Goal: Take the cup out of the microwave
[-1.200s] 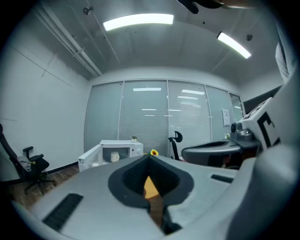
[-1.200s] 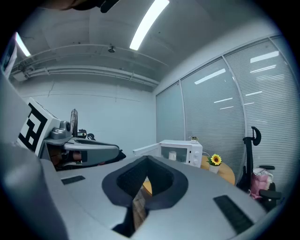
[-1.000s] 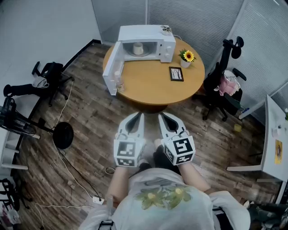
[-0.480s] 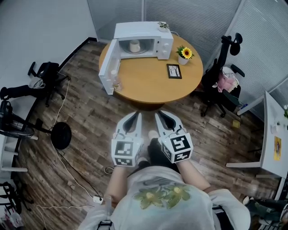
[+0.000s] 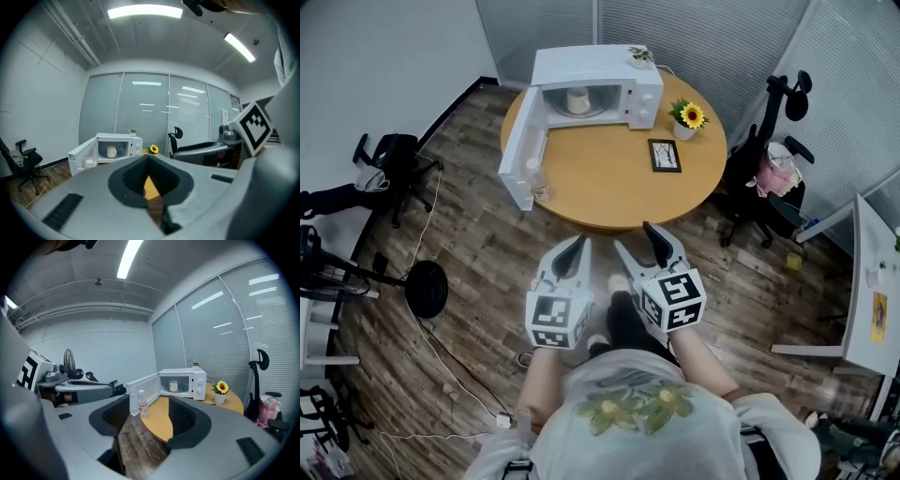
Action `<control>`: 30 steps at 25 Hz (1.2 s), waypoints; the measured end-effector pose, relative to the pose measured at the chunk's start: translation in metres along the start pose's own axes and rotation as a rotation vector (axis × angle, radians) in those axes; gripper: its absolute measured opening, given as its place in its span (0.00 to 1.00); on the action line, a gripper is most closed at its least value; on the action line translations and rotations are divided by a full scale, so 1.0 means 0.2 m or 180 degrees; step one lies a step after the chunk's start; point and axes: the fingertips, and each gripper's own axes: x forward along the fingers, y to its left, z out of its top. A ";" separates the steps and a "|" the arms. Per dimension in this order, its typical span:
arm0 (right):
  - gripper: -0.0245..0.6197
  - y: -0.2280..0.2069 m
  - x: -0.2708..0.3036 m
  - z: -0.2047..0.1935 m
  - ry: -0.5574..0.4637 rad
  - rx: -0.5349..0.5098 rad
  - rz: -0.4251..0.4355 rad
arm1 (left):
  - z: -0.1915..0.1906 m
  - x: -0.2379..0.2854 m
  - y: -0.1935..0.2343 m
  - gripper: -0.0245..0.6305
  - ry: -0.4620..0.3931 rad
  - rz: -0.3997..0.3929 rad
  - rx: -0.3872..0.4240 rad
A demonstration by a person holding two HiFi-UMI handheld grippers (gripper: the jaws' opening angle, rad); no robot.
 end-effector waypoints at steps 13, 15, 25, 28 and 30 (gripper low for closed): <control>0.43 -0.24 0.46 0.09 0.0160 0.0050 0.0144 | 0.06 0.39 0.31 0.04 0.0166 0.0097 -0.0045; 0.43 -0.28 0.53 0.10 0.0194 0.0057 0.0165 | 0.05 0.46 0.35 0.04 0.0202 0.0117 -0.0071; 0.43 -0.50 0.83 0.14 0.0321 0.0096 0.0253 | 0.04 0.75 0.50 0.04 0.0361 0.0218 -0.0248; 0.43 -0.58 0.92 0.15 0.0364 0.0087 0.0298 | 0.02 0.84 0.54 0.04 0.0398 0.0253 -0.0284; 0.43 -0.62 0.99 0.16 0.0396 0.0085 0.0343 | 0.02 0.91 0.56 0.04 0.0423 0.0282 -0.0289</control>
